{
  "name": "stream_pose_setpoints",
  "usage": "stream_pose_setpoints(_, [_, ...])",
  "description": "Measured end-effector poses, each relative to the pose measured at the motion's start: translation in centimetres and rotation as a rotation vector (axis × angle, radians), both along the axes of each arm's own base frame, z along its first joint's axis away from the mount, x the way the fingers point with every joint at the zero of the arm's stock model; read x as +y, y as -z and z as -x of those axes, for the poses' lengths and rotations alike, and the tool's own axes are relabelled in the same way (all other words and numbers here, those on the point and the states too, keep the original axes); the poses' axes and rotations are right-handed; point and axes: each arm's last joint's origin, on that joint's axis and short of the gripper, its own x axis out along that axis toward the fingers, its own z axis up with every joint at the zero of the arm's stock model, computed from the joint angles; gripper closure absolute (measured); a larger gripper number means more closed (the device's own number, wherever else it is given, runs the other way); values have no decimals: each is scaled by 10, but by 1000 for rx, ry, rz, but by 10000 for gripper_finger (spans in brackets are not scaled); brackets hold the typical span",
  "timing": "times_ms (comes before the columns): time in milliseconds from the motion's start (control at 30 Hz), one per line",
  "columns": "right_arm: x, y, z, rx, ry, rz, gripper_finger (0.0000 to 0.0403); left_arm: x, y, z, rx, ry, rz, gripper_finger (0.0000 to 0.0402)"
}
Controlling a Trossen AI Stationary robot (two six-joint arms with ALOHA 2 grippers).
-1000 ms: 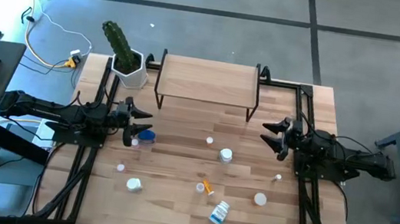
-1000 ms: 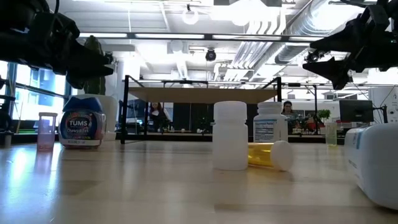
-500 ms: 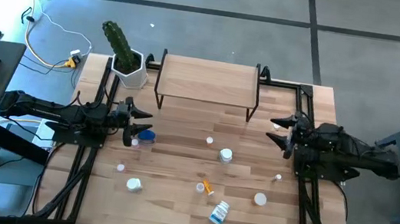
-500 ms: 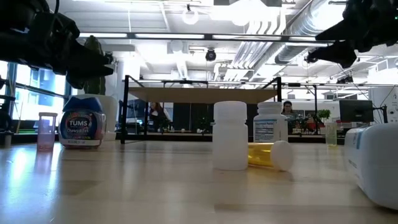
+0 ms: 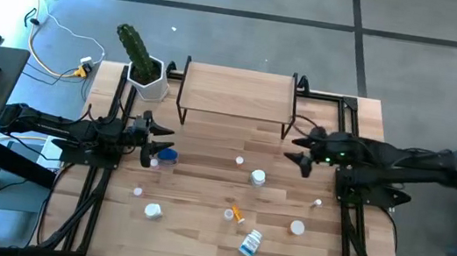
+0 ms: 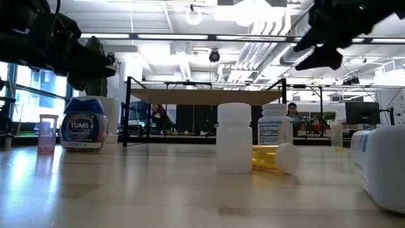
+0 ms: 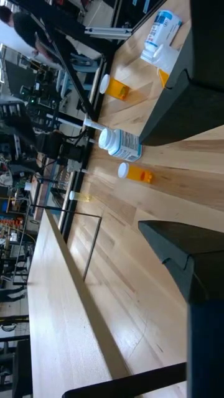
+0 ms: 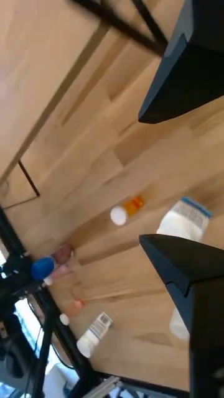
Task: Pick and place medicine bottles onto shelf by color
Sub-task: Put the top white large pill bottle on the shelf
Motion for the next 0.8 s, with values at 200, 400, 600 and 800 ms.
stream_pose_setpoints(200, [15, -18, -33, 64, -37, 3, 107, 0, 0, 0, 0, 0, 0, 206])
stream_pose_setpoints(400, [29, -20, -61, 133, -42, -4, 107, 0, 0, 0, 0, 0, 0, 206])
stream_pose_setpoints(600, [39, 1, -82, 223, -6, -75, 107, 0, 0, 0, 0, 0, 0, 206])
stream_pose_setpoints(800, [49, 22, -96, 281, 19, -84, 107, 0, 0, 0, 0, 0, 0, 206])
